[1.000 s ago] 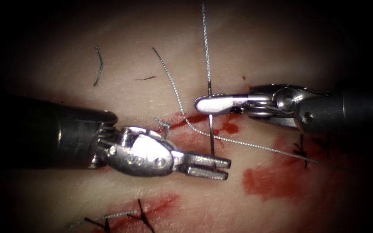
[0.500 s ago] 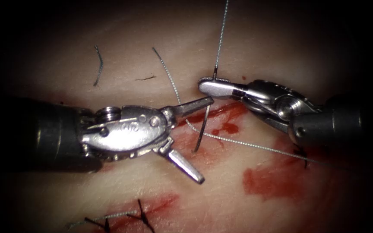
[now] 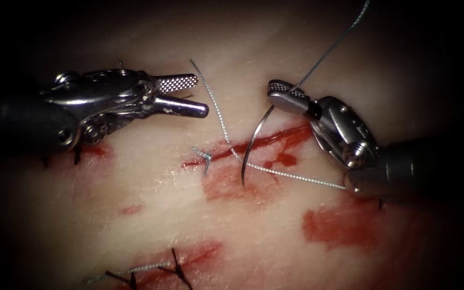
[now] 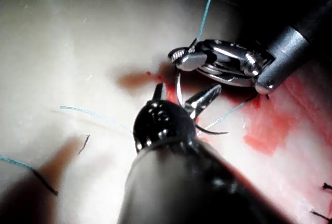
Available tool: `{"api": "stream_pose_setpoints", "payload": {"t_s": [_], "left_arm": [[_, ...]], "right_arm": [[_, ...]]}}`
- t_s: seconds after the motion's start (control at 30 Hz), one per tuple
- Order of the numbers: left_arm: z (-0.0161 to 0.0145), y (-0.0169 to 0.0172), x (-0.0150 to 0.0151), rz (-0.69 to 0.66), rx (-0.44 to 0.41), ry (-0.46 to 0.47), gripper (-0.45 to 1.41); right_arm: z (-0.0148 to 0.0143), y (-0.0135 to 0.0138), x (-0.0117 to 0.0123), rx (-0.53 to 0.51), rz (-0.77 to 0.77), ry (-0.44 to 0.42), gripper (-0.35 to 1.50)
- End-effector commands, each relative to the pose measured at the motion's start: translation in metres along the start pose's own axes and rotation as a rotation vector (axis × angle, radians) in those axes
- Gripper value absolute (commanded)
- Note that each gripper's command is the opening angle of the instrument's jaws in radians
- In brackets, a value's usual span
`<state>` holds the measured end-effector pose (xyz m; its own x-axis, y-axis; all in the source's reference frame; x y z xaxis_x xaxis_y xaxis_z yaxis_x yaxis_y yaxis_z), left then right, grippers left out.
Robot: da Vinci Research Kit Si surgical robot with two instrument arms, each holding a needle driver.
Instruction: Wound Closure
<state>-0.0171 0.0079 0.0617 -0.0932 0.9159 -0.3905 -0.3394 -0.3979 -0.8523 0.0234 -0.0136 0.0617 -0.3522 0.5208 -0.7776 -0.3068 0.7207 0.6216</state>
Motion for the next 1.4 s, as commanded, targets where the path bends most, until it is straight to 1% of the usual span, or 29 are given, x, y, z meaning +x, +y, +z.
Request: {"api": "stream_pose_setpoints", "payload": {"t_s": [0.03,0.07,0.1,0.13,0.17,0.23,0.27,0.3,0.33,0.4,0.43,0.5,0.53,0.57,0.6,0.63,0.7,0.77,0.8,0.87,0.93,1.07,1.2,1.27,1.3,1.4], "left_arm": [[0.0007,-0.0003,-0.0003,0.004,-0.002,-0.003,0.3],[0.0009,-0.001,-0.0009,0.053,-0.007,-0.024,0.39],[0.0012,-0.0019,-0.0015,0.159,-0.008,-0.052,0.56],[0.0015,-0.0025,-0.0019,0.231,0.001,-0.07,0.46],[0.0019,-0.003,-0.0022,0.291,0.007,-0.079,0.29],[0.0025,-0.0038,-0.0028,0.389,0.015,-0.086,-0.23],[0.0029,-0.0041,-0.0037,0.416,-0.016,-0.1,-0.45],[0.003,-0.0042,-0.0046,0.424,-0.039,-0.11,-0.45],[0.003,-0.0042,-0.0046,0.424,-0.039,-0.11,-0.45],[0.0035,-0.004,-0.006,0.435,-0.057,-0.119,-0.45],[0.0043,-0.0038,-0.0067,0.447,-0.04,-0.135,-0.45],[0.0057,-0.0033,-0.0076,0.424,-0.011,-0.176,-0.45],[0.0062,-0.0031,-0.008,0.416,0.007,-0.194,-0.45],[0.0069,-0.0026,-0.0085,0.391,0.046,-0.209,-0.45],[0.0072,-0.0021,-0.0089,0.359,0.087,-0.218,-0.45],[0.0076,-0.0016,-0.0092,0.32,0.146,-0.222,-0.45],[0.0083,-0.001,-0.0092,0.318,0.227,-0.255,-0.45],[0.0093,-0.0006,-0.0088,0.307,0.27,-0.331,-0.45],[0.0097,-0.0006,-0.0087,0.304,0.283,-0.354,-0.45],[0.0104,-0.0006,-0.0088,0.305,0.311,-0.37,-0.45],[0.0108,-0.001,-0.0091,0.313,0.339,-0.358,-0.45],[0.0109,-0.0024,-0.0097,0.291,0.355,-0.356,-0.45],[0.0106,-0.0039,-0.0103,0.288,0.379,-0.402,-0.45],[0.0105,-0.0047,-0.0105,0.281,0.348,-0.449,-0.45],[0.0104,-0.0052,-0.0106,0.276,0.318,-0.47,-0.45],[0.0101,-0.0063,-0.0106,0.28,0.289,-0.488,-0.45]], "right_arm": [[0.0005,0.0002,-0.0001,-0.002,-0.004,-0.009,-0.35],[0.0003,0.0002,0.0002,0.015,-0.008,-0.015,-0.35],[0.0001,0.0002,0.0005,0.055,-0.054,-0.018,-0.35],[0.0,0.0002,0.0006,0.083,-0.092,-0.016,-0.35],[-0.0001,0.0003,0.0007,0.105,-0.116,-0.007,-0.35],[-0.0002,0.0005,0.0007,0.122,-0.187,0.021,-0.35],[0.0,0.0008,0.0005,0.121,-0.277,0.035,-0.35],[0.0002,0.0011,0.0006,0.138,-0.345,0.057,-0.35],[0.0002,0.0011,0.0006,0.138,-0.345,0.057,-0.35],[0.0003,0.0013,0.0012,0.188,-0.449,0.113,-0.35],[0.0005,0.0014,0.0017,0.221,-0.518,0.134,-0.35],[0.0008,0.0016,0.0023,0.284,-0.551,0.144,-0.35],[0.0011,0.0018,0.0027,0.308,-0.55,0.149,-0.35],[0.0013,0.0019,0.0031,0.309,-0.563,0.152,-0.35],[0.0014,0.002,0.0033,0.314,-0.571,0.155,-0.35],[0.0015,0.0021,0.0036,0.313,-0.591,0.159,-0.35],[0.0017,0.0022,0.0039,0.304,-0.631,0.165,-0.35],[0.0018,0.0023,0.0039,0.3,-0.66,0.169,-0.35],[0.0018,0.0023,0.0039,0.301,-0.661,0.169,-0.35],[0.0018,0.0023,0.0038,0.302,-0.667,0.167,-0.35],[0.0018,0.0022,0.0038,0.311,-0.679,0.168,-0.35],[0.0019,0.0018,0.0039,0.354,-0.68,0.153,-0.35],[0.0021,0.0013,0.0042,0.398,-0.659,0.159,-0.35],[0.0023,0.0013,0.0044,0.392,-0.656,0.158,-0.35],[0.0023,0.0013,0.0044,0.396,-0.652,0.159,-0.35],[0.0024,0.0013,0.0043,0.405,-0.648,0.161,-0.35]]}}
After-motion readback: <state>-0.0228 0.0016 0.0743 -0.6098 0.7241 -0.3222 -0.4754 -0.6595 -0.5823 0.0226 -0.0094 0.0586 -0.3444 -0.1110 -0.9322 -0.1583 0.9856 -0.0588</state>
